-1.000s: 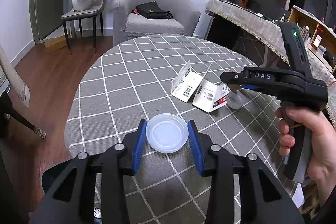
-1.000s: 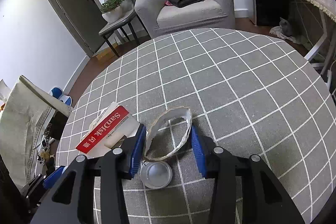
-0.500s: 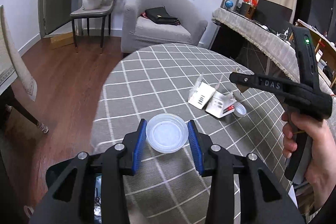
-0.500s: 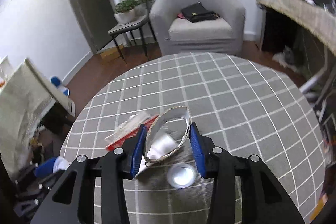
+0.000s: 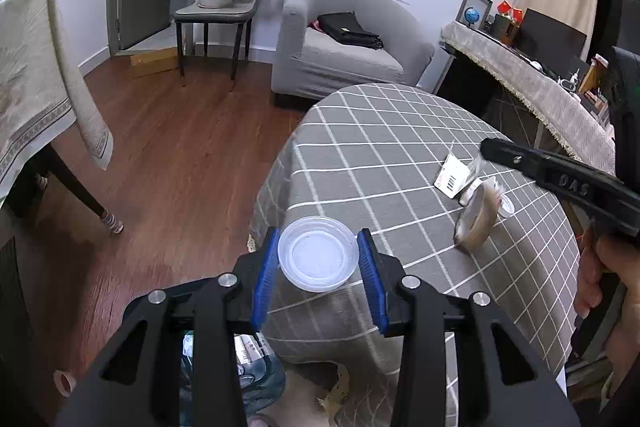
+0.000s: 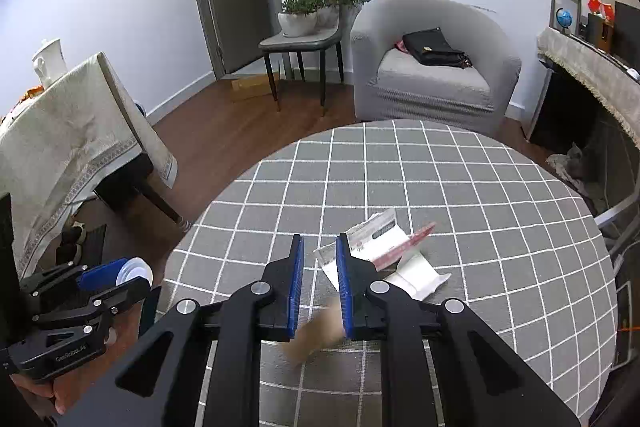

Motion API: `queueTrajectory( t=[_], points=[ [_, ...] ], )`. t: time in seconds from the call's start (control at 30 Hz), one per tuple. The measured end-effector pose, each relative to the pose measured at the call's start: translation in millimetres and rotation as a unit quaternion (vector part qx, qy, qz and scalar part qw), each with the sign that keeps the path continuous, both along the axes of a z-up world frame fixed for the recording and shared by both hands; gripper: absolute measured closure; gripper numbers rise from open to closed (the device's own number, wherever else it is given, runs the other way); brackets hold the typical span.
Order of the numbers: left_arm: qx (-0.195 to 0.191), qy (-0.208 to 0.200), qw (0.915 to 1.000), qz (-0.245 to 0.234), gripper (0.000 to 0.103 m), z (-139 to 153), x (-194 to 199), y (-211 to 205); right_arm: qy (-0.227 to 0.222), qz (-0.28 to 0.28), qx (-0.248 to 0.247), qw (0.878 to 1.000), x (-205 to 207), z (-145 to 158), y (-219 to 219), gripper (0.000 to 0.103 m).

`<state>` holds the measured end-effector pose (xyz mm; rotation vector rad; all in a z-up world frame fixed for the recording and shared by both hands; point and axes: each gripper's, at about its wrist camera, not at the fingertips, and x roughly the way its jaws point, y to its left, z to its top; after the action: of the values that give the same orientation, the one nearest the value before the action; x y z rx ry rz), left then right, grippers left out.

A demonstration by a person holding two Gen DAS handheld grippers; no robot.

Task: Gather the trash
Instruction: 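Grasp the brown cardboard ring with the right gripper, then carry the lid to the bin and open the left gripper while the right carries the ring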

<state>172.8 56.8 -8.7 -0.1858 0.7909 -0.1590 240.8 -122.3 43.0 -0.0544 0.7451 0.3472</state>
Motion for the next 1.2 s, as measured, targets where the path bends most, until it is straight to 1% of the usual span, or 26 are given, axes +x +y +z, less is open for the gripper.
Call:
queueTrajectory(
  t=[0.07,0.1,0.13,0.17,0.2,0.23,0.3,0.33,0.37,0.43,0.57,0.7,0.73,0.77,0.8,0.83,0.9,1.07,1.2],
  points=[
    [-0.005,0.000,1.0000,0.001,0.061,-0.1,-0.9,4.5,-0.008,-0.009,0.008,1.000,-1.9,6.9,-11.3,0.087],
    [-0.006,0.000,1.0000,0.001,0.061,0.0,-0.7,5.5,-0.003,-0.009,0.013,1.000,-1.5,7.7,-16.0,0.085],
    [-0.007,-0.001,1.0000,0.001,0.061,0.4,-0.7,6.6,0.004,-0.007,0.023,1.000,-2.8,6.9,-21.4,0.076],
    [-0.009,-0.001,1.0000,0.000,0.061,0.8,-0.8,7.6,0.005,-0.005,0.031,0.999,-5.6,5.2,-24.6,0.065],
    [-0.010,-0.001,0.9999,-0.002,0.061,1.0,-0.7,8.0,0.011,0.005,0.034,0.999,-9.8,2.0,-24.6,0.061],
    [-0.010,0.000,0.9999,-0.002,0.061,0.8,-0.1,7.5,0.014,0.015,0.030,0.999,-13.2,0.1,-20.6,0.060],
    [-0.013,0.002,0.9999,0.001,0.061,0.1,-0.2,8.3,0.016,0.043,0.013,0.999,-19.5,-6.3,-6.6,0.051],
    [-0.015,0.004,0.9999,0.002,0.061,0.0,-0.2,8.6,0.017,0.049,0.001,0.999,-21.0,-9.8,0.8,0.045],
    [-0.015,0.005,0.9999,0.002,0.061,0.6,0.1,8.3,0.019,0.054,-0.013,0.998,-21.6,-14.0,8.0,0.045],
    [-0.014,0.003,0.9999,0.001,0.061,1.4,-2.1,8.9,0.021,0.076,-0.038,0.996,-21.1,-21.9,26.3,0.045],
    [-0.012,0.001,0.9999,0.003,0.061,2.5,-6.3,13.7,0.032,0.097,-0.048,0.994,-16.9,-31.7,50.1,0.045],
    [-0.018,0.001,0.9998,0.013,0.061,3.2,-8.1,24.0,0.058,0.111,-0.046,0.991,-9.5,-44.1,65.2,0.045],
    [-0.020,0.002,0.9997,0.015,0.061,3.0,-8.7,26.9,0.061,0.111,-0.050,0.991,-8.1,-46.4,68.0,0.049],
    [-0.020,0.002,0.9997,0.015,0.061,3.3,-9.2,29.5,0.063,0.111,-0.056,0.990,-8.4,-48.0,70.9,0.059],
    [-0.020,0.002,0.9997,0.016,0.061,2.9,-9.9,31.5,0.065,0.108,-0.059,0.990,-6.9,-48.7,73.0,0.063],
    [-0.019,0.003,0.9997,0.017,0.061,1.9,-10.4,34.0,0.066,0.106,-0.059,0.990,-8.1,-49.1,72.5,0.072],
    [-0.018,0.006,0.9996,0.019,0.061,-0.4,-11.6,38.0,0.064,0.106,-0.059,0.991,-7.3,-46.8,75.9,0.084],
    [-0.016,0.020,0.9992,0.031,0.061,-10.1,-14.6,51.4,0.052,0.120,-0.054,0.990,-11.4,-37.9,91.7,0.085],
    [-0.007,0.035,0.9986,0.040,0.061,-20.9,-16.5,61.5,0.054,0.136,-0.028,0.989,-13.6,-32.5,103.6,0.085]
  ],
)
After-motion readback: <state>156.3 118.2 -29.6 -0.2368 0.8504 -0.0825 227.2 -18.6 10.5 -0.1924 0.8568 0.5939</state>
